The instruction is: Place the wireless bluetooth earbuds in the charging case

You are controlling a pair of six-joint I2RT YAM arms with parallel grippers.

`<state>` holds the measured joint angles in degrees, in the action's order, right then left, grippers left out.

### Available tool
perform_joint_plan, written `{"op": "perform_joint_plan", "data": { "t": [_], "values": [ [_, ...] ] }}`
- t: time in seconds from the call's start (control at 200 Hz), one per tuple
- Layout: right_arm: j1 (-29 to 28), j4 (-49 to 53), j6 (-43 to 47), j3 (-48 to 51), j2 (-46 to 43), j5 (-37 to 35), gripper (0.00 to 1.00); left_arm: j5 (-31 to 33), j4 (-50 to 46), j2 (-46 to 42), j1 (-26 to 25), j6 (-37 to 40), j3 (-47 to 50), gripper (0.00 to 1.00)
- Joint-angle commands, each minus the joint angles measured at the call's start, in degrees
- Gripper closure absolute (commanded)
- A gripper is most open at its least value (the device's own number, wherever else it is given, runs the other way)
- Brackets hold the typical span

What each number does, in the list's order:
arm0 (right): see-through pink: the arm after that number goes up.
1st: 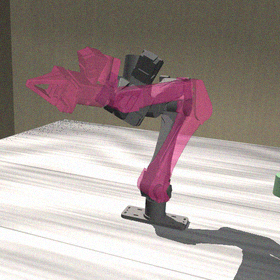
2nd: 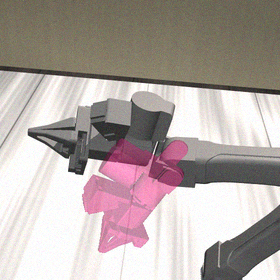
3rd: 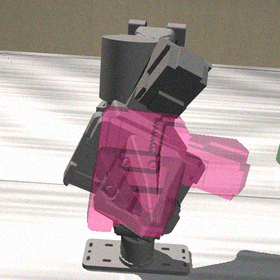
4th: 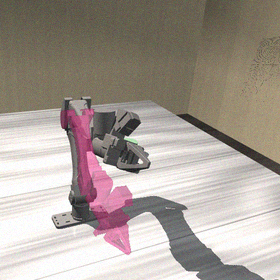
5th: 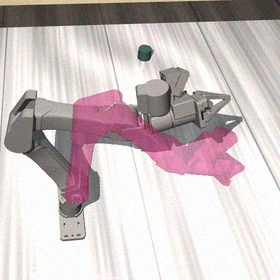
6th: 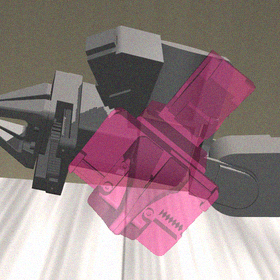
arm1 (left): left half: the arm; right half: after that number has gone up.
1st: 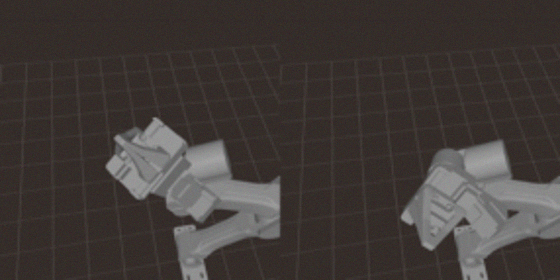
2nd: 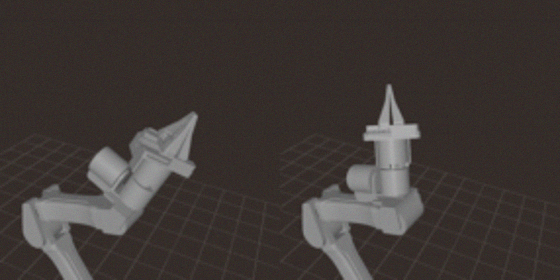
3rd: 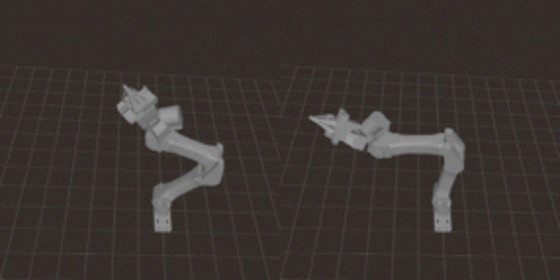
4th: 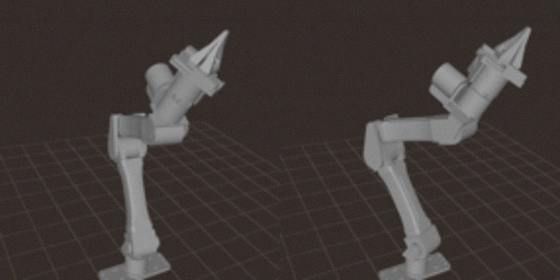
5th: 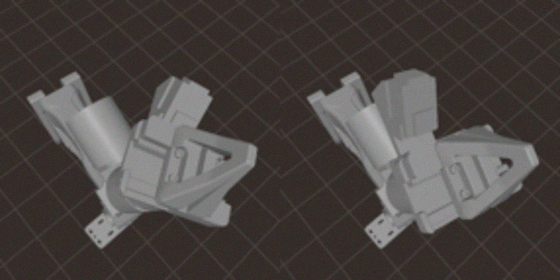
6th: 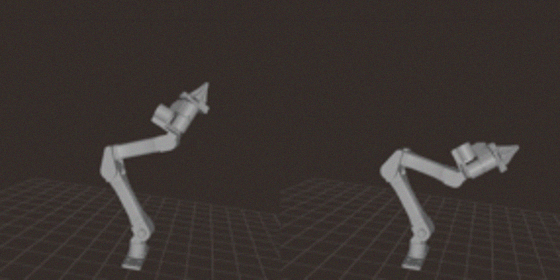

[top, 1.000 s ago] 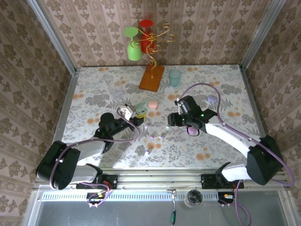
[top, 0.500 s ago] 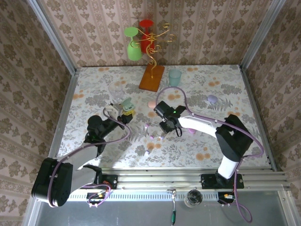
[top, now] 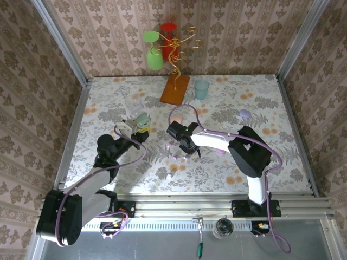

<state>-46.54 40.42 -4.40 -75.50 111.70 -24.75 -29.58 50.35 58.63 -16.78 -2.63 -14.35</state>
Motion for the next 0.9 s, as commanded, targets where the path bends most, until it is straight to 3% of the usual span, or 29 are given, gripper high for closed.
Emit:
{"op": "perform_joint_plan", "data": {
  "t": [0.0,0.895],
  "values": [
    [-0.31,1.92,1.65,-2.14,2.01,-1.86,0.56,-1.0,-0.6,-1.21,0.42,-0.6,0.71,0.67],
    [1.19,3.66,-0.14,-3.95,5.35,-4.77,0.73,-2.87,-3.73,-0.4,0.17,2.25,-0.21,0.67]
  ]
}}
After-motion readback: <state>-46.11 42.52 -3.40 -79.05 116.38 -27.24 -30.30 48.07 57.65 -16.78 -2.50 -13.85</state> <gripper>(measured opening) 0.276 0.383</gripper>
